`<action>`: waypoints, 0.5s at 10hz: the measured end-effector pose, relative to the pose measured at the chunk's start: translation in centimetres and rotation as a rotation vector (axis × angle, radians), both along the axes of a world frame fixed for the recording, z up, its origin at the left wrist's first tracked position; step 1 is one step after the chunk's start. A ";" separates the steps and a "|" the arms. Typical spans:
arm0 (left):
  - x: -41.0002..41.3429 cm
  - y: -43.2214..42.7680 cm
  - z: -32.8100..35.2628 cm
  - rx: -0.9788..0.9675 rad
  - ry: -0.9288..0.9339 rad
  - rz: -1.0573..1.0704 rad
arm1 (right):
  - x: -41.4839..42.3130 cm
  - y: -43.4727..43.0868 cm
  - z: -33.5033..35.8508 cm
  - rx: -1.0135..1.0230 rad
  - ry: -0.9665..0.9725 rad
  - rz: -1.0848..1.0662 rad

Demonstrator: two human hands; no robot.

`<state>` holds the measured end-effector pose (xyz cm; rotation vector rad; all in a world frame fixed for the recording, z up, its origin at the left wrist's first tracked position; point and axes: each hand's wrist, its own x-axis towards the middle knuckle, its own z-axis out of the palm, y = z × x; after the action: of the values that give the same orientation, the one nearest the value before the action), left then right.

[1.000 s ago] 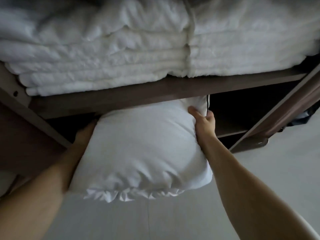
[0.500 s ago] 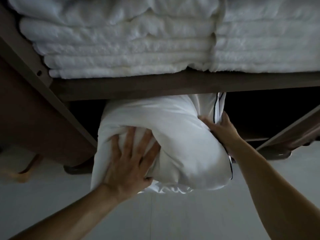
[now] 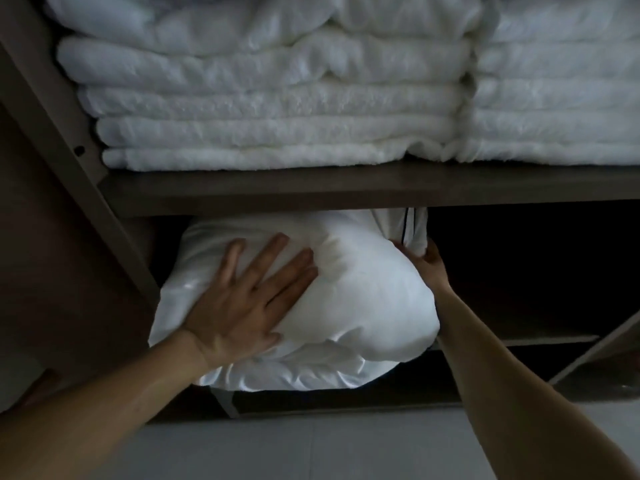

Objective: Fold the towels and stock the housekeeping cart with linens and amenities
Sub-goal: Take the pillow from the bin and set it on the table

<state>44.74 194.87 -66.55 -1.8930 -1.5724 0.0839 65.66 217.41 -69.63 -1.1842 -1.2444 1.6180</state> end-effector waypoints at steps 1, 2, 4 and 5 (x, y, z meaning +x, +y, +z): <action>-1.9 1.4 -0.1 0.016 0.031 0.014 | -2.9 2.4 -1.1 0.076 0.077 0.025; -3.1 2.7 -0.3 0.043 0.007 -0.037 | -4.2 4.6 -1.7 0.248 -0.036 0.095; -4.6 3.6 0.4 -0.008 -0.115 -0.044 | -3.9 5.2 -0.5 0.246 -0.105 0.078; -4.5 3.6 1.3 -0.037 -0.079 0.006 | -3.6 4.8 0.3 0.302 -0.147 0.061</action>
<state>40.24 198.49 -65.20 -1.9415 -1.6395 0.0408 62.09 222.18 -69.33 -1.0964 -1.5696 1.3449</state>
